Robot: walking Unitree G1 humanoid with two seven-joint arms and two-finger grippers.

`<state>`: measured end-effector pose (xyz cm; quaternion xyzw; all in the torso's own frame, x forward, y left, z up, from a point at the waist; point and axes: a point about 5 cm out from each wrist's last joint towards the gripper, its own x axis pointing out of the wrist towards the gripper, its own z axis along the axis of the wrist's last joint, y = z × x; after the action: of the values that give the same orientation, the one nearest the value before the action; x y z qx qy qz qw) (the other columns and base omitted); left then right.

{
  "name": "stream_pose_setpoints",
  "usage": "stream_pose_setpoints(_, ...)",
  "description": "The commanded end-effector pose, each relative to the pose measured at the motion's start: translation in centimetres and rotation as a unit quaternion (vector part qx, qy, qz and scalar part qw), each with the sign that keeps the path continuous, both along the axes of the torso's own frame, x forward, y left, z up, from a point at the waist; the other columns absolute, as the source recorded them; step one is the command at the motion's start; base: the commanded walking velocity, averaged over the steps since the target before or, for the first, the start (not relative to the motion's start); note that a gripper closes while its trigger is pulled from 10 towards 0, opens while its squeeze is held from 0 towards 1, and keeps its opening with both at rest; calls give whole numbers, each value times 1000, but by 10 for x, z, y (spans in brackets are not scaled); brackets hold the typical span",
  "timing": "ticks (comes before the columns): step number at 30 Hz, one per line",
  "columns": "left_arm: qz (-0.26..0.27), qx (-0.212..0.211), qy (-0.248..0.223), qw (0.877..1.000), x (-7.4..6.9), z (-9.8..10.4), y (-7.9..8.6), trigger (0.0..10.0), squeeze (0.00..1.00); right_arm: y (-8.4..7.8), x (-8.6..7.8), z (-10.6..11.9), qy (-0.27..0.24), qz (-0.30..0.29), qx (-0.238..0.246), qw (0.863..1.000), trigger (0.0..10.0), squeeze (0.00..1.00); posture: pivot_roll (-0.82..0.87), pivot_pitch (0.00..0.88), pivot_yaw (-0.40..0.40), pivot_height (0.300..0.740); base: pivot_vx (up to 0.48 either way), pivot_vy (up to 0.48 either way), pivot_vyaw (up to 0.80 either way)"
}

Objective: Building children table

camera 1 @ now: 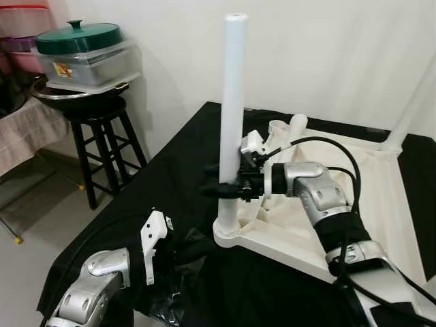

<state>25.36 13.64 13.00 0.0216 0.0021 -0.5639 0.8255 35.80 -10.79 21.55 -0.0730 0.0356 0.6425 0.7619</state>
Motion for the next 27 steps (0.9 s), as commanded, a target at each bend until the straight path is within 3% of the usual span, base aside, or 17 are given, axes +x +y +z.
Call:
stream_pose_setpoints(1, -1, -1, -1, 1000, -1, 2, 0, 10000, 0, 2, -3, -10, 23, 23, -1, 999, 0, 0, -17, 0, -44, 740, 0, 0, 0)
stream_pose_setpoints(5, -2, -1, 1, 1000, -2, 1, 1, 10000, 0, -4, -7, -25, 41, 11, 19, 999, 0, 0, -25, 0, -38, 740, 0, 0, 0)
stream_pose_setpoints(6, -3, -2, 1, 1000, -3, 2, 1, 10000, 0, -9, -11, -37, 44, -31, 36, 998, 0, 0, -31, 0, -34, 740, 0, 0, 0)
stream_pose_setpoints(12, -3, -2, 1, 1000, -4, 2, 2, 10000, 0, -9, -21, -53, 45, -76, 39, 995, 0, 0, -39, 0, -34, 740, 0, 0, 0)
stream_pose_setpoints(13, -3, -2, 1, 1000, -4, 2, 3, 10000, 0, -4, -27, -64, 56, -123, 38, 990, 0, 0, -44, 0, -45, 740, 0, 0, 0)
stream_pose_setpoints(14, -3, -1, 2, 1000, -4, 2, 4, 10000, 0, 2, -25, -75, 54, -261, 14, 964, 0, 0, -37, 0, -47, 740, 0, 0, 0)
stream_pose_setpoints(15, -3, -1, 2, 1000, -4, 2, 4, 10000, 0, 2, -25, -75, 54, -261, 14, 964, 0, 0, -37, 0, -47, 740, 0, 0, 0)
stream_pose_setpoints(16, -3, 0, 2, 1000, -4, 2, 7, 10000, 0, 7, -32, -79, 90, -412, 37, 906, 0, 0, -62, 0, -34, 740, 0, 0, 0)
stream_pose_setpoints(17, -3, 0, 2, 1000, -4, 2, 7, 10000, 0, 7, -32, -79, 90, -412, 37, 906, 0, 0, -62, 0, -34, 740, 0, 0, 0)
stream_pose_setpoints(18, -3, 1, 3, 1000, -3, 2, 8, 10000, 0, 17, -49, -84, 101, -463, 19, 881, 0, 0, -71, 0, -27, 740, 0, 0, 0)
stream_pose_setpoints(19, -4, 2, 4, 1000, -2, 1, 9, 10000, 0, 19, -54, -76, 65, -477, -1, 877, 0, 0, -77, 0, -21, 740, 0, 0, 0)
stream_pose_setpoints(22, -5, 4, 5, 1000, -1, 0, 7, 10000, 0, 15, -50, -77, 51, -469, -22, 881, 0, 0, -56, 0, -40, 740, 0, 0, 0)
stream_pose_setpoints(27, -4, 7, 4, 1000, 0, 0, 6, 10000, 0, 15, -49, -83, 60, -470, -36, 880, 0, 0, -51, 0, -45, 740, 0, 0, 0)
